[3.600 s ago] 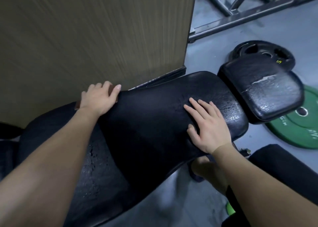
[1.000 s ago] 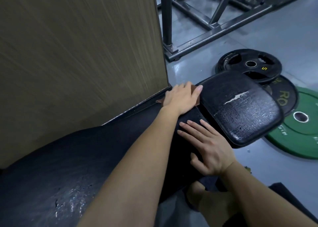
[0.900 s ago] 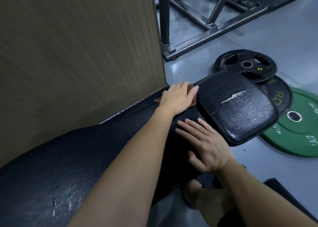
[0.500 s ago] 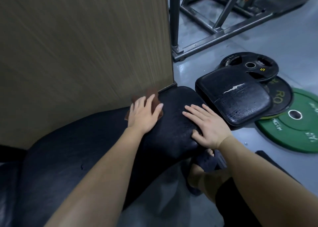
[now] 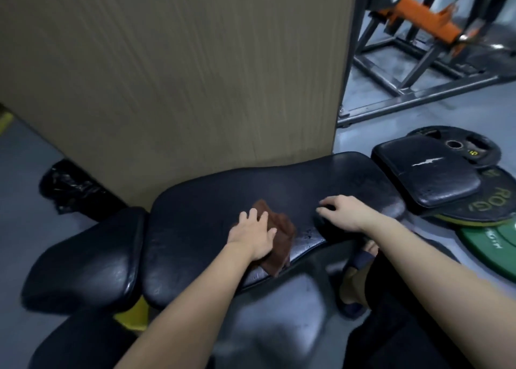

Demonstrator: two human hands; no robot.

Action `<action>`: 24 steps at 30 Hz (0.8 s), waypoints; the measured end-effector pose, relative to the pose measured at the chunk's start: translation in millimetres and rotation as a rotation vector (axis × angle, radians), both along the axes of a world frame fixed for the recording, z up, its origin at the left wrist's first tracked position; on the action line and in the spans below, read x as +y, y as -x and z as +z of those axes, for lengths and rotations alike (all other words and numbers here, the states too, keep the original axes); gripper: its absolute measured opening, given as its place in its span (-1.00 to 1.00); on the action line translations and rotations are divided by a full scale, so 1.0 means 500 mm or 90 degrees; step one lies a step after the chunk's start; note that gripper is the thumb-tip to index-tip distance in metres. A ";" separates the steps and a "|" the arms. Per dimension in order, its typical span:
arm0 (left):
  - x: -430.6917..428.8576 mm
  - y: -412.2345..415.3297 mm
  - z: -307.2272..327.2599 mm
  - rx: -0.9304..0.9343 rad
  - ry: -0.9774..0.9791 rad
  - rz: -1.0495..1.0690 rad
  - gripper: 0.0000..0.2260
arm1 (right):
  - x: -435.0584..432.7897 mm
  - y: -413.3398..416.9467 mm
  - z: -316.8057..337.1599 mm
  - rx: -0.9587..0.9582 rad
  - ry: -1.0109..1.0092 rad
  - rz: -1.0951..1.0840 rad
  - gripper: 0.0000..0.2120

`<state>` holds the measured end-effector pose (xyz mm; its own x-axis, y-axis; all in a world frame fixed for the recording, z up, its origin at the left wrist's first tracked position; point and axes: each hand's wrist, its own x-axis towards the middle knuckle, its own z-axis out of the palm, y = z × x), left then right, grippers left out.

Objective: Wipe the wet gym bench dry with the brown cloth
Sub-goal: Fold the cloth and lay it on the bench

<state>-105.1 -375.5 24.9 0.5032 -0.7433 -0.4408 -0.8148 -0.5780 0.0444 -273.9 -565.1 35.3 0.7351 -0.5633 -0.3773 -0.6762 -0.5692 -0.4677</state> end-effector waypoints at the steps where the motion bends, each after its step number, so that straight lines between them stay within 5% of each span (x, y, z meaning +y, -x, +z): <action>1: 0.026 -0.004 0.001 -0.006 0.002 -0.007 -0.43 | 0.029 -0.010 0.003 -0.011 -0.015 0.001 -0.54; 4: 0.100 -0.022 0.013 -0.053 0.004 -0.091 -0.44 | 0.115 -0.056 -0.012 -0.024 -0.070 0.017 -0.42; 8: 0.181 -0.053 0.052 0.027 0.021 -0.133 -0.41 | 0.187 -0.110 -0.036 -0.040 -0.045 0.044 -0.21; 10: 0.218 -0.065 0.081 0.036 0.049 -0.129 -0.44 | 0.201 -0.124 -0.048 -0.032 -0.025 0.064 -0.27; 14: 0.282 -0.068 0.098 0.007 0.043 -0.165 -0.61 | 0.212 -0.138 -0.056 -0.066 -0.041 0.050 -0.70; 16: 0.279 -0.082 0.090 0.019 0.085 -0.163 -0.72 | 0.217 -0.144 -0.047 -0.113 -0.064 0.024 -0.69; 18: 0.249 -0.093 0.073 0.106 0.219 -0.017 -0.78 | 0.224 -0.149 -0.031 -0.155 -0.072 0.001 -0.68; 22: 0.165 -0.037 0.050 0.324 0.668 0.649 -0.75 | 0.246 -0.145 -0.003 -0.283 -0.103 -0.114 -0.68; 24: 0.131 0.008 0.035 0.390 0.655 0.622 -0.65 | 0.254 -0.134 0.001 -0.392 -0.120 -0.200 -0.71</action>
<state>-109.0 -310.0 42.4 0.8971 -0.3449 -0.2762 0.1412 -0.3687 0.9188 -206.7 -437.9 35.5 0.6596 -0.7493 -0.0582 -0.3771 -0.2630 -0.8880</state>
